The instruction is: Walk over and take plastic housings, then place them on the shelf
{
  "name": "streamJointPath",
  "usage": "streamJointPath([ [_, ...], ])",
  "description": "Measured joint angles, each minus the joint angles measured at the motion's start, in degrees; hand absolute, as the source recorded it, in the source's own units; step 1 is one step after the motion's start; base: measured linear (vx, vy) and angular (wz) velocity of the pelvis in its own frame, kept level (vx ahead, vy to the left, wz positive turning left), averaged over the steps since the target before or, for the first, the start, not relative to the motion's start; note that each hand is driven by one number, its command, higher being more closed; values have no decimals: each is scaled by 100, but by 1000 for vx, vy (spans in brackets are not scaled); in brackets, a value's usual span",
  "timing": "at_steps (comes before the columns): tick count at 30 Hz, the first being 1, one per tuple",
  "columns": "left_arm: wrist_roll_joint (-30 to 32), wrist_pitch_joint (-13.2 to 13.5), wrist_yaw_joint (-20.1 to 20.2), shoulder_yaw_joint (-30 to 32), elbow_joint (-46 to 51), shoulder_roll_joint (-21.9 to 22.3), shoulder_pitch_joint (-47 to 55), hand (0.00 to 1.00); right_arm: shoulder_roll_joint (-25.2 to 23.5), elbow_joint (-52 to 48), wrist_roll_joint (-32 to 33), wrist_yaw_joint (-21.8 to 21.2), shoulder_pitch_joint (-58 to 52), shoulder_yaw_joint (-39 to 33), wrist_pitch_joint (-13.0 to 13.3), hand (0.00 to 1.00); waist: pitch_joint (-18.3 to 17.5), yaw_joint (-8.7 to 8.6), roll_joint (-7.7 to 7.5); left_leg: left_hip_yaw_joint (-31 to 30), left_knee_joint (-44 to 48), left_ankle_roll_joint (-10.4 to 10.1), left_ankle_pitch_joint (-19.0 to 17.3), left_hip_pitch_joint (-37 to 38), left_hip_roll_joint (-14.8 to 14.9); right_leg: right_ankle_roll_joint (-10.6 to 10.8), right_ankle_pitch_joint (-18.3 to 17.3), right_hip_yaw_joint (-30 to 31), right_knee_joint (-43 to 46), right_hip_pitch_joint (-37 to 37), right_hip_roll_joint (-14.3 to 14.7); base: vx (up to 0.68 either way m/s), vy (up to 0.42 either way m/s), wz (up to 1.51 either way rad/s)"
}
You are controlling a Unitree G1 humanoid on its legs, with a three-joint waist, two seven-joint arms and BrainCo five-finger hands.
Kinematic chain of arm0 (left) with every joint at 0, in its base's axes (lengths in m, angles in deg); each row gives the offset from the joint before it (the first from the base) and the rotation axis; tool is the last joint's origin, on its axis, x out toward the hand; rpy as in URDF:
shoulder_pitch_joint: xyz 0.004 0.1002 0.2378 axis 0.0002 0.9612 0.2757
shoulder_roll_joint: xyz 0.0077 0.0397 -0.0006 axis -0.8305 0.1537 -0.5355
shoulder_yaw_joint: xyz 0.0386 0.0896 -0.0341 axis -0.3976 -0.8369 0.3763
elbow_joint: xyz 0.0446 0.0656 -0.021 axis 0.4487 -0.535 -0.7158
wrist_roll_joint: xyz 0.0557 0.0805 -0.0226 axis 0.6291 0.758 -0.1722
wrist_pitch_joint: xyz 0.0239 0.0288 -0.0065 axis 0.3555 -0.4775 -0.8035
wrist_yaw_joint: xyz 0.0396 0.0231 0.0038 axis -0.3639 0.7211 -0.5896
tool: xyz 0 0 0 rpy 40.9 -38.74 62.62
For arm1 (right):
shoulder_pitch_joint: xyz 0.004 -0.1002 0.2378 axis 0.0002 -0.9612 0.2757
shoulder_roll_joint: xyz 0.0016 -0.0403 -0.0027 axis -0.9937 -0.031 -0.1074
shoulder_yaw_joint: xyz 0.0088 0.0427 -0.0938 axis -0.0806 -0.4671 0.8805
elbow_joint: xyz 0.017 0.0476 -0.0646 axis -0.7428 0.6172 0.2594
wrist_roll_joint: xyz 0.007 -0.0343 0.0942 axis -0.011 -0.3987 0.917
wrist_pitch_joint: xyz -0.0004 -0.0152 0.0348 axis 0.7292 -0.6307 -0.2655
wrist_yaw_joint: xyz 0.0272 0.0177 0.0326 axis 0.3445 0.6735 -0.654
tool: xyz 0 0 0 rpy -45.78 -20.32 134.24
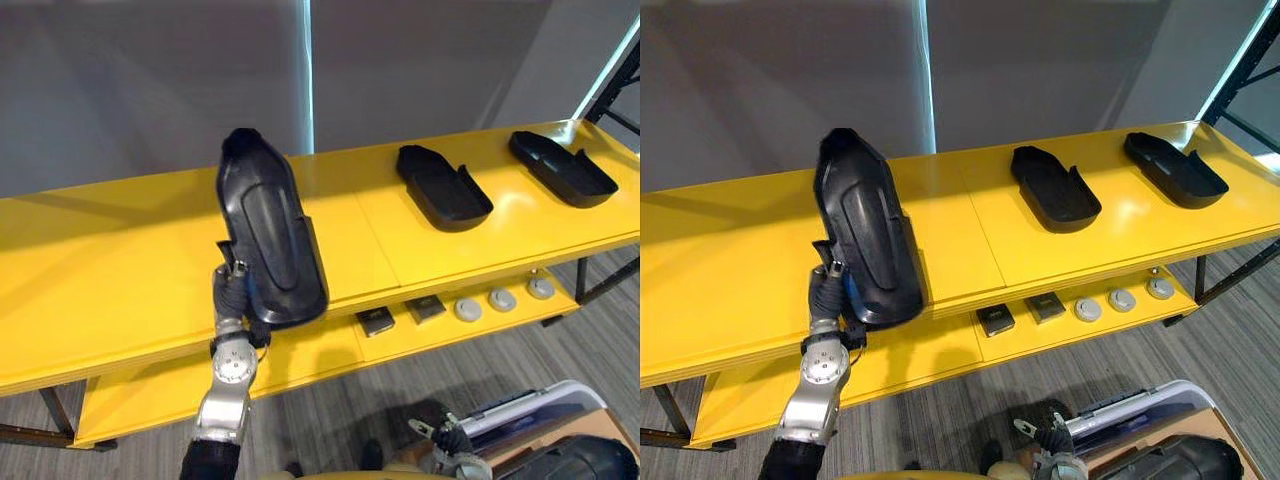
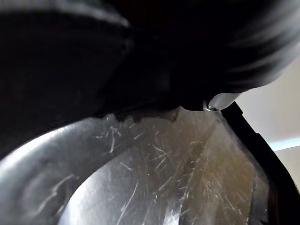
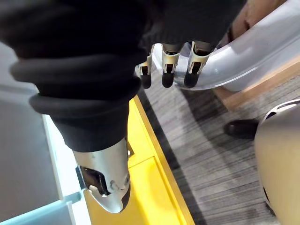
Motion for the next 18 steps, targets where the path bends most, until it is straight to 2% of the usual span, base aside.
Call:
streamJointPath([
  [7, 195, -374, -114, 376, -443, -123, -441, 100, 26, -15, -93, -47, -2, 157, -2, 0, -38, -114, -90, 106, -221, -42, 52, 18, 4, -2, 17, 121, -16, -131, 28, -53, 4, -9],
  [12, 199, -490, -191, 621, -785, -233, -741, 100, 27, -60, -159, -49, -6, 187, -12, 0, -50, -167, -109, 119, -314, -101, 104, -9, 0, 32, 54, 130, -13, -203, 34, 27, 11, -2],
  [18, 196, -648, -255, 896, -1140, -473, -1114, 100, 20, -60, -245, -52, 52, 201, -52, 0, -44, -177, -114, 131, -323, -16, 161, -70, -8, -26, 97, 167, 7, -302, 48, 73, 24, -4],
])
